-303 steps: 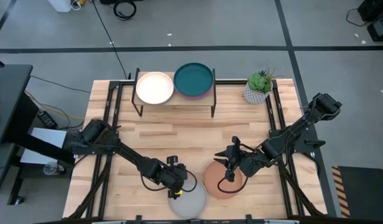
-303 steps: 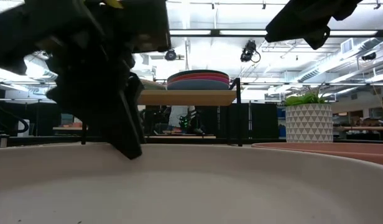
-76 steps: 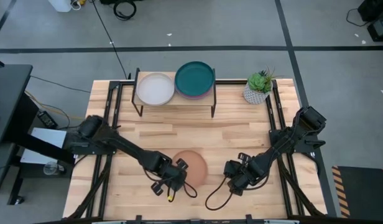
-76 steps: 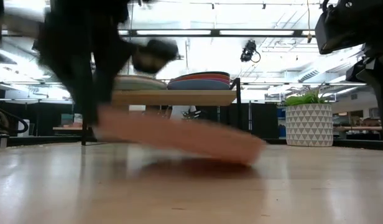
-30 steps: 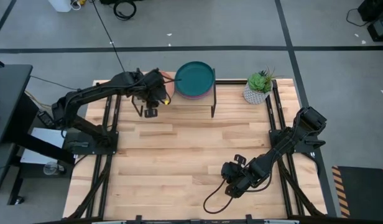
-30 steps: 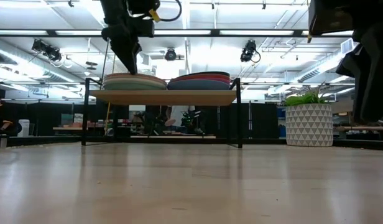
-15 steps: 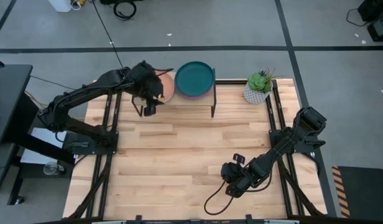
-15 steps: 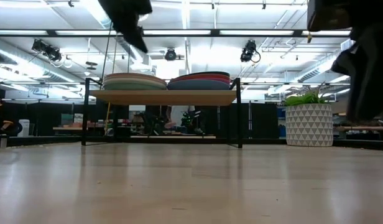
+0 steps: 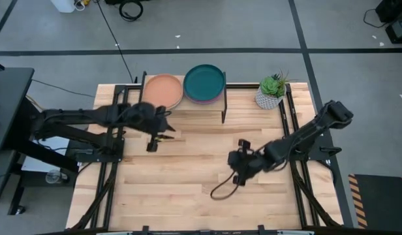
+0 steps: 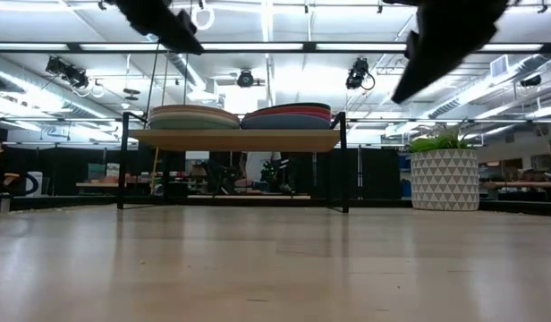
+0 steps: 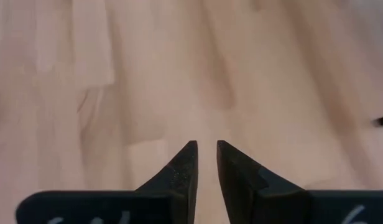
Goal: Place and stack plates onto a shelf
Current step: Return to Home Position
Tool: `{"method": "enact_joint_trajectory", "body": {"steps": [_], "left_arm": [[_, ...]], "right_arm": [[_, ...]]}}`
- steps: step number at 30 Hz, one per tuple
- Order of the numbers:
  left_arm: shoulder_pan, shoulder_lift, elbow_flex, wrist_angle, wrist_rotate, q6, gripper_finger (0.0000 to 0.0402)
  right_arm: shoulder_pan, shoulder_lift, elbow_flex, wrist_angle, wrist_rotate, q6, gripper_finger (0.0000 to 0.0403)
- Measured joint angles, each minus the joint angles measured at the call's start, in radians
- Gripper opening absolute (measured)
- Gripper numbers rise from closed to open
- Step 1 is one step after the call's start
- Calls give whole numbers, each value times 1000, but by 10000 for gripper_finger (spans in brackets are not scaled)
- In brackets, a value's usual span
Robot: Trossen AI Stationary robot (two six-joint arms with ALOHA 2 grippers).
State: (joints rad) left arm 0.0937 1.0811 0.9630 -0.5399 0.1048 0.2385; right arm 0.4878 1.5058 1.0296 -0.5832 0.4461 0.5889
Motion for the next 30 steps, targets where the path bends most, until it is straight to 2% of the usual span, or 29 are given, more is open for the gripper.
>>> {"method": "enact_joint_trajectory", "body": {"steps": [6, 11, 16, 20, 26, 30], "left_arm": [[-77, -164, -235, 222, -28, -101, 141], [-136, -273, -398, 302, -85, -171, 141], [-180, -365, -541, 381, -154, -212, 141], [-184, -434, -629, 448, -176, -235, 141], [-182, -551, -717, 561, -179, -247, 141], [-182, -626, -750, 594, -250, -212, 141]], "right_arm": [[-112, -204, -186, 150, 1, -136, 49], [-206, -425, -407, 327, -3, -147, 40], [-271, -637, -609, 502, -54, -158, 38], [-308, -777, -736, 617, -75, -181, 38], [-356, -941, -850, 705, -74, -176, 38], [-395, -1021, -894, 722, -74, -199, 38]]}}
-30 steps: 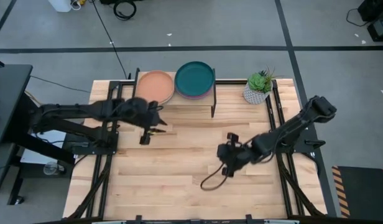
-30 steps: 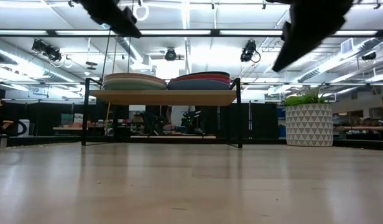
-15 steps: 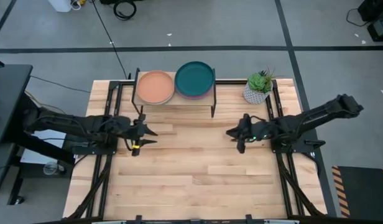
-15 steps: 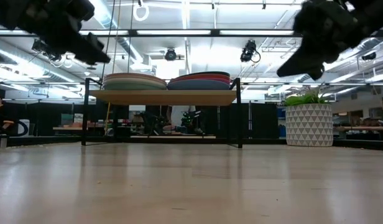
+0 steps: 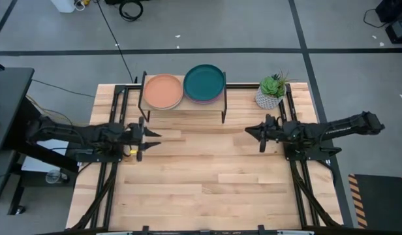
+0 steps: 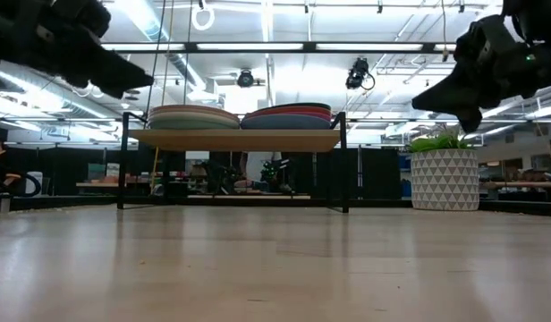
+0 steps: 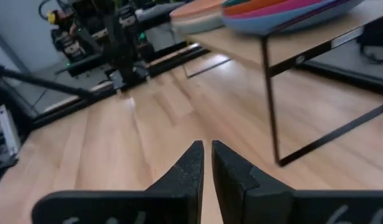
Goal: Place and stack plates onto a shelf
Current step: Return to Home Position
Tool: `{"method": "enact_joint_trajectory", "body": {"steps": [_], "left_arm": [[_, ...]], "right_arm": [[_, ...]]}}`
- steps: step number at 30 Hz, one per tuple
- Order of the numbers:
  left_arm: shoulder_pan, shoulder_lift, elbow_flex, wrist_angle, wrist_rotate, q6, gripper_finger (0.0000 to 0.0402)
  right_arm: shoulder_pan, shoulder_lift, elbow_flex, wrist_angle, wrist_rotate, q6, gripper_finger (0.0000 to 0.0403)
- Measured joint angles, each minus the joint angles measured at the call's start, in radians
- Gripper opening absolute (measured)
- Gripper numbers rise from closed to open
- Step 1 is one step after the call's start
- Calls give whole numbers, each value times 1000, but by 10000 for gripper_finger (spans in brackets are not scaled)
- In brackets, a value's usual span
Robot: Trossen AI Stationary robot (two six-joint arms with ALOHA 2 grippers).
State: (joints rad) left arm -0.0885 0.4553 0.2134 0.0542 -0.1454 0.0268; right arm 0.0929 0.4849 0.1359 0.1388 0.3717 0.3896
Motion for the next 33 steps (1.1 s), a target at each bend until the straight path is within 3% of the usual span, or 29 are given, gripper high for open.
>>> {"method": "enact_joint_trajectory", "body": {"steps": [12, 18, 28, 33], "left_arm": [[0, -197, -150, 99, -92, 73, 141], [0, -294, -204, 119, -92, 62, 141], [0, -314, -205, 69, -25, 90, 141], [0, -312, -205, 40, -25, 84, 141]], "right_arm": [[-57, -154, -17, -118, -20, -16, 38], [-57, -221, -17, -192, 68, -19, 27], [-57, -256, -17, -189, 111, 8, 13], [-57, -250, -65, -215, 213, 160, 19]]}}
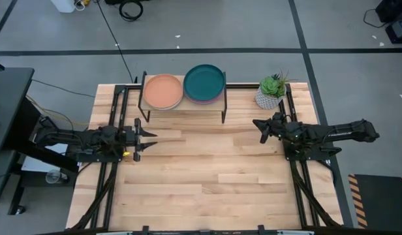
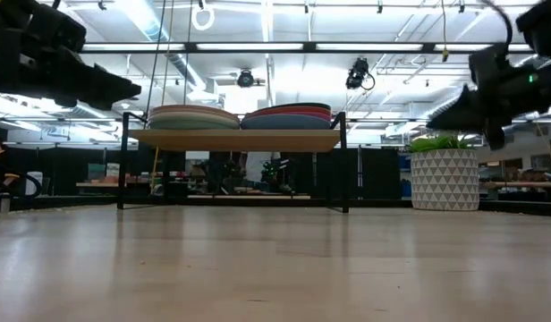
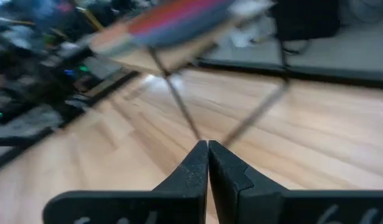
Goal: Place and stack plates onto a shelf
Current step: Return to Home Position
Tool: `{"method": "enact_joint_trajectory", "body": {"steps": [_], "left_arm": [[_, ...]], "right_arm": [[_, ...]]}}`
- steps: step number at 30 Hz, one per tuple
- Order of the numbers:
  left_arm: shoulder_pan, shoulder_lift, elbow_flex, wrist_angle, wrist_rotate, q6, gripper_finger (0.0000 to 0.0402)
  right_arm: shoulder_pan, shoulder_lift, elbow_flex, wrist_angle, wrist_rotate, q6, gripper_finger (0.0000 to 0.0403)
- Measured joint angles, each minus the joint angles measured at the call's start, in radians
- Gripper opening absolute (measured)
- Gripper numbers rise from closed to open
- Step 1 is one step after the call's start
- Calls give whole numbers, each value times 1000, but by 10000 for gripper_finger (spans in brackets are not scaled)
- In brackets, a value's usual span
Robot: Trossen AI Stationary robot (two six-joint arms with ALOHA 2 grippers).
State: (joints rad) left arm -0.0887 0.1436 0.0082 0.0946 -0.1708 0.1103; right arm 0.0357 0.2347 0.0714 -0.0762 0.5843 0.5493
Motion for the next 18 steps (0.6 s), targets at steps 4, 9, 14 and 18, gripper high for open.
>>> {"method": "enact_joint_trajectory", "body": {"steps": [4, 9, 14, 18], "left_arm": [[0, 0, 0, 3, 0, -42, 141], [0, 0, 0, 6, 0, -72, 142], [0, 0, 0, 6, 0, -73, 142], [0, 0, 0, 6, 0, -72, 142]], "right_arm": [[-2, 25, -20, 52, 27, 24, 22], [-2, 33, -20, 129, -24, 29, 22], [-2, 34, -20, 158, -70, 27, 23], [-2, 34, -20, 157, -89, 25, 22]]}}
